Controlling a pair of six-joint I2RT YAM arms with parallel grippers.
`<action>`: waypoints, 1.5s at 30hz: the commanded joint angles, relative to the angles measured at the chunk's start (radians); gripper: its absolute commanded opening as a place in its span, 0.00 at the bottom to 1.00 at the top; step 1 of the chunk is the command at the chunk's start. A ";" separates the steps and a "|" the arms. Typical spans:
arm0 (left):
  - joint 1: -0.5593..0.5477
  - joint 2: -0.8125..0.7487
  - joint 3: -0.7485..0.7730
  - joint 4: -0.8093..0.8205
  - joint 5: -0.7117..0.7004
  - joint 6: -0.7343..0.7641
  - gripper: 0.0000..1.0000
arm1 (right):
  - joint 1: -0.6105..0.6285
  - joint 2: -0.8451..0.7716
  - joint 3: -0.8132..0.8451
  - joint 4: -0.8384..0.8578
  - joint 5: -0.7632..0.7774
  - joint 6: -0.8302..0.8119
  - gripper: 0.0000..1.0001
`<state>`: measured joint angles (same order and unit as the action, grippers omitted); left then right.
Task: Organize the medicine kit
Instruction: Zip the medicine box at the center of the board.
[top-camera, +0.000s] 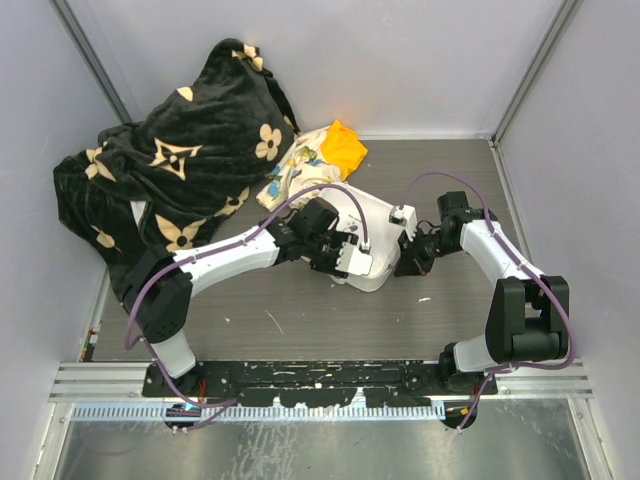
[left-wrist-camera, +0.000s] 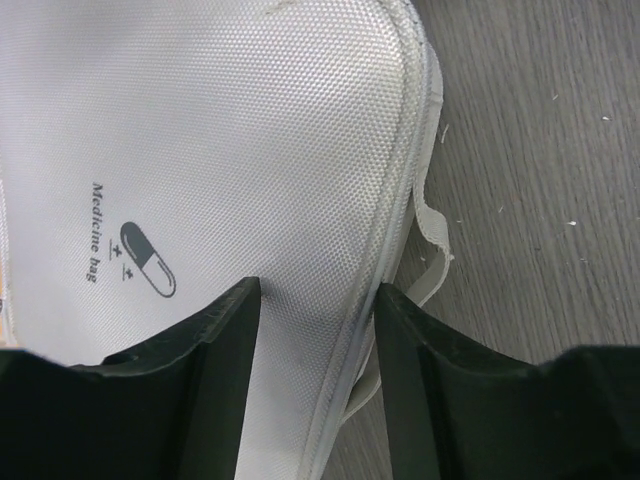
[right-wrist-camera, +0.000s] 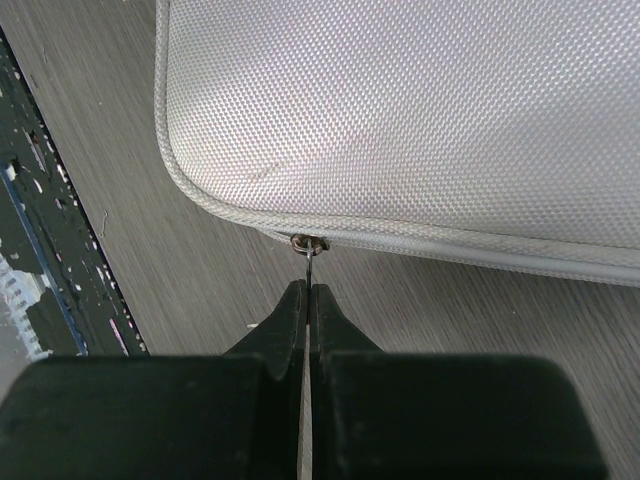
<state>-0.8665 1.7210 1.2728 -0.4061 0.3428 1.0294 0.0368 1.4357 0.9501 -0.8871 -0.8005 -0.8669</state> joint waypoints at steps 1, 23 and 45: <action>0.001 0.015 0.054 0.012 -0.023 -0.027 0.46 | -0.004 -0.006 0.007 -0.008 -0.055 -0.023 0.01; 0.000 0.067 -0.095 0.258 -0.097 -0.503 0.00 | -0.001 -0.125 -0.083 -0.034 -0.171 -0.115 0.01; -0.033 0.059 -0.203 0.423 -0.260 -0.736 0.00 | 0.162 -0.144 -0.118 0.095 -0.296 0.008 0.01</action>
<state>-0.8951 1.7275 1.1038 -0.0151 0.1429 0.3904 0.1249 1.3624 0.8387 -0.8371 -0.8589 -0.9993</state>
